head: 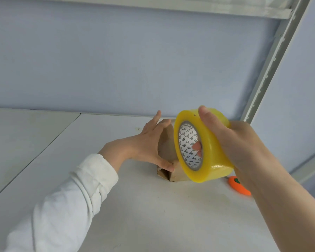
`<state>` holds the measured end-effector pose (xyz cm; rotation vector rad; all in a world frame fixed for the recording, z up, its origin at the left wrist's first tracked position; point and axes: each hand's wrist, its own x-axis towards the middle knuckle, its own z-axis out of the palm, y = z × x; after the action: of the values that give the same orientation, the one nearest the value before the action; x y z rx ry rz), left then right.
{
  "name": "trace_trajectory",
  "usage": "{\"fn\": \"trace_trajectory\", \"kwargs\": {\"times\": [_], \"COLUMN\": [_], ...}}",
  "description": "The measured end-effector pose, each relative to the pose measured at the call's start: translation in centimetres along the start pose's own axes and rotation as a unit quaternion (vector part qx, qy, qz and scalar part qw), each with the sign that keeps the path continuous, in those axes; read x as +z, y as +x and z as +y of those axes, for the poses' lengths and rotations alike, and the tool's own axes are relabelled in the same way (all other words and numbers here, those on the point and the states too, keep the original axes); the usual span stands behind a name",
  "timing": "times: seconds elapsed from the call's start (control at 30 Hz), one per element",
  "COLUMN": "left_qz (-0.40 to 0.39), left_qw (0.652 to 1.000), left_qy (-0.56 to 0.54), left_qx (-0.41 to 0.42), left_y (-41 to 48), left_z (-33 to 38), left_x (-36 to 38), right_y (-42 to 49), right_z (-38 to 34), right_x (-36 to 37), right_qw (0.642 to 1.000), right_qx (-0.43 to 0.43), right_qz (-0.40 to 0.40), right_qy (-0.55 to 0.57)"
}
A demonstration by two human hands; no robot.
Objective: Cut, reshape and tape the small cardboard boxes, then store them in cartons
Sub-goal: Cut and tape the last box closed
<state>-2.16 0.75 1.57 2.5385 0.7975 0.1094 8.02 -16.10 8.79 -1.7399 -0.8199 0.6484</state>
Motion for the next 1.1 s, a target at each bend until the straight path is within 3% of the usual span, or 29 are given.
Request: {"fn": "trace_trajectory", "kwargs": {"times": [0.17,0.37,0.5,0.67,0.97,1.1], "left_qz": [0.017,-0.018,-0.032,-0.033,-0.037,0.005], "left_qw": [1.000,0.995,0.990,0.981,0.980,0.981], "left_qy": [-0.017,0.096,0.138,0.192,0.197,0.177], "left_qx": [0.002,-0.017,-0.017,-0.019,-0.018,0.082], "left_y": [1.5,2.1,2.2,2.4,2.3,1.9], "left_z": [-0.5,-0.2,-0.2,1.0,1.3,0.9], "left_x": [0.7,-0.6,-0.8,-0.9,-1.1,-0.3], "right_y": [1.2,0.9,-0.1,-2.5,-3.5,-3.2], "right_z": [-0.5,-0.3,0.6,2.5,7.3,7.5], "right_x": [0.1,-0.6,0.3,0.5,1.6,1.4], "right_qw": [1.000,0.994,0.999,1.000,1.000,1.000], "right_qx": [-0.010,0.004,-0.007,0.020,0.017,0.018], "right_qz": [-0.001,-0.106,-0.030,0.010,-0.002,-0.006], "right_qy": [-0.020,0.022,0.033,0.012,0.003,0.022]}}
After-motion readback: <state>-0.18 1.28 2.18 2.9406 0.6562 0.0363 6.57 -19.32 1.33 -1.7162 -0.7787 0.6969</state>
